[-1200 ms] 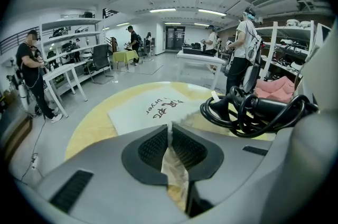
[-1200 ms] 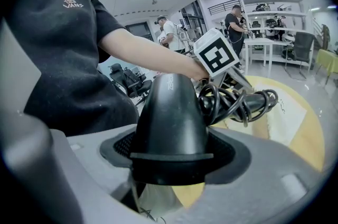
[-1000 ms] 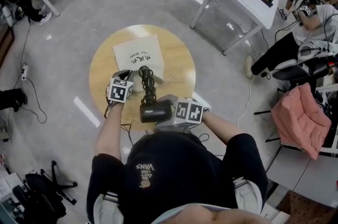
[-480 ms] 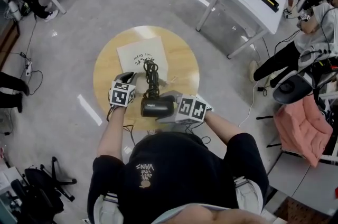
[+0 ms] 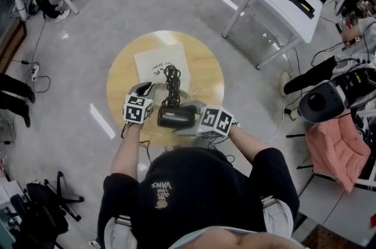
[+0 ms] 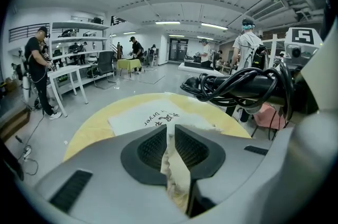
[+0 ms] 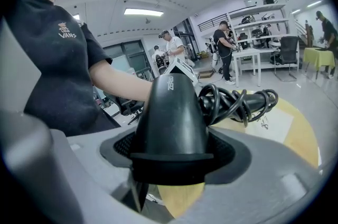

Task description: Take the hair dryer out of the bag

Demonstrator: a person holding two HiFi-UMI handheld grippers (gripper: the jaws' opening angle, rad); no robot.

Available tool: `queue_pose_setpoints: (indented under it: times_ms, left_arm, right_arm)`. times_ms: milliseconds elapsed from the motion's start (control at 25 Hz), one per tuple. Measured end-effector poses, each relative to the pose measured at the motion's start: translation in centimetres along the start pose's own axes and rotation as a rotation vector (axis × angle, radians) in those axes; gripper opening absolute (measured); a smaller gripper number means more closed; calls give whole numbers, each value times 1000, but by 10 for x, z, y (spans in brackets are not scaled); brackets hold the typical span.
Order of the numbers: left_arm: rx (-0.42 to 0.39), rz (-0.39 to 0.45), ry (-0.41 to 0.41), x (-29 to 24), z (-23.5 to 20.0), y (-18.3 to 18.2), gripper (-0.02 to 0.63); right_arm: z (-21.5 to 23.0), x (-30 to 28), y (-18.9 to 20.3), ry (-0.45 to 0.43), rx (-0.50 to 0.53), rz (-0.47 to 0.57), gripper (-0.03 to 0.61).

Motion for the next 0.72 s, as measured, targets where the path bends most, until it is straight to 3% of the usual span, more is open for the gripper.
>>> queue_pose_setpoints:
  times_ms: [720]
  left_arm:
    - [41,144,-20,45,13,-10,49]
  right_arm:
    - [21,18,-11,25,-115,182,351]
Point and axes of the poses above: the fingertips, and each gripper's own axes: x backward along the fingers, z to its right, y out of its underside, the point moved 9 cm from there along x, backward along the fingers, and after that the axes turned 5 degrees about x, right-handed, at the moved point
